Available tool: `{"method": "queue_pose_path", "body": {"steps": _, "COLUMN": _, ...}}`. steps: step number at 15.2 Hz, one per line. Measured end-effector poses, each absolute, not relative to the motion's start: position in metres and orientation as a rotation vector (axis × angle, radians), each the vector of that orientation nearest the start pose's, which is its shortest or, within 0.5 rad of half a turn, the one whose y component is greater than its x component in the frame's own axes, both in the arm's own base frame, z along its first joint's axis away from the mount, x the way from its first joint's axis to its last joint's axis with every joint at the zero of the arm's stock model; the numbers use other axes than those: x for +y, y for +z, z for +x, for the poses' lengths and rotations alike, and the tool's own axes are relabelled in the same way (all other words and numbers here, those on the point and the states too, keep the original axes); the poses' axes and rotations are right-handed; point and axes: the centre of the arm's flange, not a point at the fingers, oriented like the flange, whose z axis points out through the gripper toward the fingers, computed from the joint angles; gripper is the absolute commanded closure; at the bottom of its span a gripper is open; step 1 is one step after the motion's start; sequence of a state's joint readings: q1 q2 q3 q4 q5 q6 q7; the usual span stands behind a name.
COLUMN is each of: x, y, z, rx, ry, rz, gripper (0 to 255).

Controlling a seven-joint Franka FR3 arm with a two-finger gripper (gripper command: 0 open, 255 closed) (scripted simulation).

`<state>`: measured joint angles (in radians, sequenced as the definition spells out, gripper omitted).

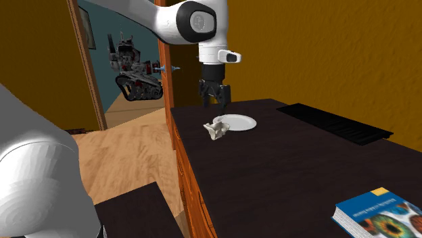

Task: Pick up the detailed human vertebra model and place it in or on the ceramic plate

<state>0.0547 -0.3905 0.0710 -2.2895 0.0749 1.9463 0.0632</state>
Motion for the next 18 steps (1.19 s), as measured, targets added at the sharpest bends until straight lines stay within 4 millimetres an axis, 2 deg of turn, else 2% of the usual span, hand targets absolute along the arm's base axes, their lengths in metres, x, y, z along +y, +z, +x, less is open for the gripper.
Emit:
{"method": "queue_pose_path", "body": {"steps": 5, "x": 0.085, "y": 0.468, "z": 0.471, "rx": -0.057, "ry": -0.033, "rz": -3.074, "gripper": 0}}
{"method": "queue_pose_path", "body": {"steps": 12, "x": 0.089, "y": 0.431, "z": 0.475, "rx": -0.058, "ry": -0.031, "rz": -3.072, "gripper": 0}}
{"method": "queue_pose_path", "body": {"steps": 18, "x": 0.089, "y": 0.428, "z": 0.474, "rx": -0.058, "ry": -0.032, "rz": -3.071, "gripper": 0}}
